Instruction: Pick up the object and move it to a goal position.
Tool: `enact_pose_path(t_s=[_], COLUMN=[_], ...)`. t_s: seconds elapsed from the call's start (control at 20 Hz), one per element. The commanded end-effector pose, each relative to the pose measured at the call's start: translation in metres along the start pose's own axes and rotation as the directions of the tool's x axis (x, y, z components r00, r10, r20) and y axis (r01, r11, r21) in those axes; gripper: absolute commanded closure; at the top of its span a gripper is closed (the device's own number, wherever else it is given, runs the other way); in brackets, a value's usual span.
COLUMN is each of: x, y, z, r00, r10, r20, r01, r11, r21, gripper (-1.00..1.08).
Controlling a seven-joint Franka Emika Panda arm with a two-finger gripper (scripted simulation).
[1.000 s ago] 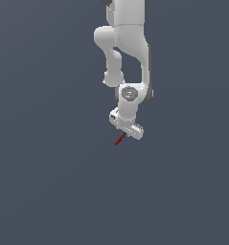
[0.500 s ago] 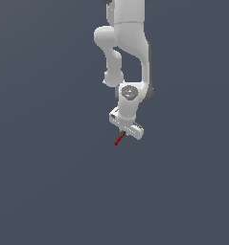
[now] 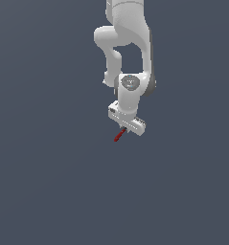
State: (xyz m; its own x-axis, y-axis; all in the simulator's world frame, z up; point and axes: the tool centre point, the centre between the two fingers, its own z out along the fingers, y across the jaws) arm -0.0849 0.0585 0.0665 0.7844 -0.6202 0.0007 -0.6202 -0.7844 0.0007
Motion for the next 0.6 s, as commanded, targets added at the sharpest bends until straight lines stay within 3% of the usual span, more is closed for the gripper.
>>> enact_pose_path(t_s=[0.0, 0.55], x=[0.004, 0.024], y=[-0.001, -0.009], z=[-0.021, -0.132], r00=[1.000, 1.000], r10=[0.000, 0.000], r20=[-0.001, -0.001], r01=[0.000, 0.000], r11=[1.000, 1.000], r21=[0.001, 0.000], gripper=[1.08, 1.08])
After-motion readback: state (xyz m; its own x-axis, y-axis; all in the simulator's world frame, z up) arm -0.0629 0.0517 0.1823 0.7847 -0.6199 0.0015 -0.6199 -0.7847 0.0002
